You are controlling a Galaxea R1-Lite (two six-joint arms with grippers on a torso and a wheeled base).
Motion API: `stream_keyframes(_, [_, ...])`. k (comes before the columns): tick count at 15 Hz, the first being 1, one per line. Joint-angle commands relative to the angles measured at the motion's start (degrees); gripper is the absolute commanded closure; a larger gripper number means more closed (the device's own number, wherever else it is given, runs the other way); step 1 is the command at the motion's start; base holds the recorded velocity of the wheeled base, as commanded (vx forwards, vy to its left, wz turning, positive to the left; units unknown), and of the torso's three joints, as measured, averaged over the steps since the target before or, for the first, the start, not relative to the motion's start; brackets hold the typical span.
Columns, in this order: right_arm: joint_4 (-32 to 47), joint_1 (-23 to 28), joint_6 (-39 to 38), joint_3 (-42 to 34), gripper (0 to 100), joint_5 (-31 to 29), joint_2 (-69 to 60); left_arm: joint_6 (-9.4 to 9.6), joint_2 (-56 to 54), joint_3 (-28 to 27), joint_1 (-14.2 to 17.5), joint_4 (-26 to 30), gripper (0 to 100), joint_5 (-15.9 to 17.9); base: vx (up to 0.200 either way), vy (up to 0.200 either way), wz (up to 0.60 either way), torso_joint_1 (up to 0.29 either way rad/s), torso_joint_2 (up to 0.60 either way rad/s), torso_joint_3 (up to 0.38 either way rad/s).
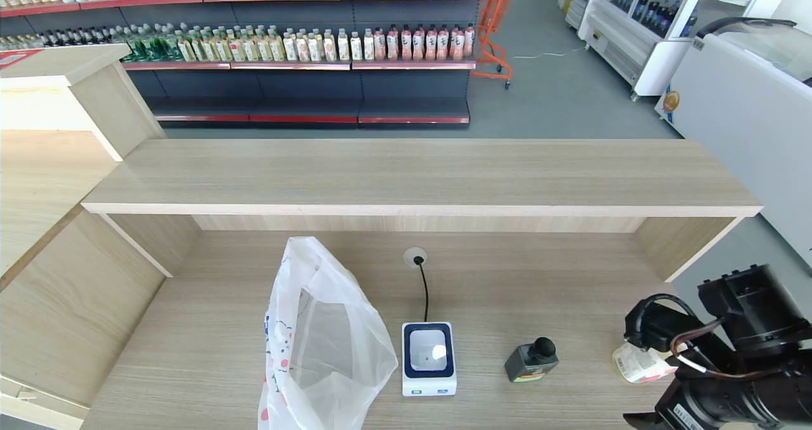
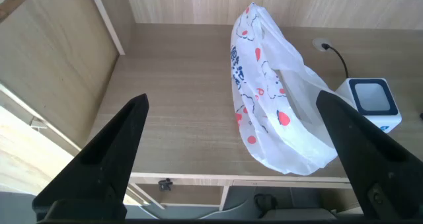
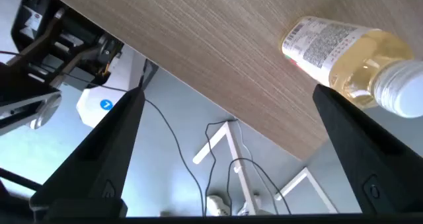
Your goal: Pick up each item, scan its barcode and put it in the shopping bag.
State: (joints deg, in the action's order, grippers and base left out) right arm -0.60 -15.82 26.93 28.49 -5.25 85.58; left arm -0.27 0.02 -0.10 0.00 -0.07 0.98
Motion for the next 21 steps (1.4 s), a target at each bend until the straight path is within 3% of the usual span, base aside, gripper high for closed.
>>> stream_keyframes(1, [-5.47,0.71,5.24,-1.42,0,2.09,8.64,-0.08,-0.02,0.01,0.00,-0.01,0,-0.01,0.000,0.000,0.00,0.000,0.00,0.000])
stream_keyframes(5, [-17.77,3.78,17.28,-1.42,0,12.99,17.61,0.00,-0.02,0.01,0.00,-0.01,0,-0.01,0.000,0.000,0.00,0.000,0.00,0.000])
stream_keyframes(7, [-20.14,3.69,17.90,-0.36,0,17.38,21.12,0.00,-0.02,0.01,0.00,-0.01,0,-0.01,0.000,0.000,0.00,0.000,0.00,0.000])
stream_keyframes(15, [-30.08,2.11,17.98,4.91,0,22.30,32.72,-0.08,-0.02,0.01,0.00,-0.01,0,-0.01,0.000,0.000,0.00,0.000,0.00,0.000])
stream_keyframes(21, [-32.19,-1.14,18.07,8.95,0,24.50,37.03,-0.08,-0.02,0.01,0.00,-0.01,0,-0.01,0.000,0.000,0.00,0.000,0.00,0.000])
